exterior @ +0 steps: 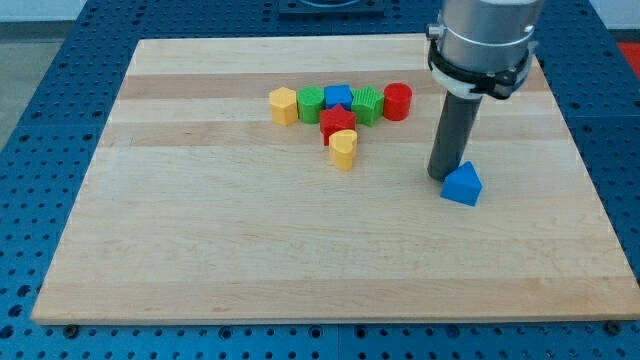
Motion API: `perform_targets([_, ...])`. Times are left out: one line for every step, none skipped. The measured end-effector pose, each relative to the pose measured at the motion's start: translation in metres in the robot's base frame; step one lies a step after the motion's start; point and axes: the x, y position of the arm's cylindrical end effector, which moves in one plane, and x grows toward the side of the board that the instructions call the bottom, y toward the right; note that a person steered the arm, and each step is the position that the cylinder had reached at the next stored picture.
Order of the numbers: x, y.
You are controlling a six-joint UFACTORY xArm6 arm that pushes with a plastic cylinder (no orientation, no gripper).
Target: Place the triangle at the bottom right of the board
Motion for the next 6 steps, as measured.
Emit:
perform_targets([0.004,0.013])
perform_targets([0.004,0.029])
perform_targets([0.007,0.035])
perform_targets([0.015,0.035])
perform_targets([0.031,0.035])
perform_targets([0.045,0.035])
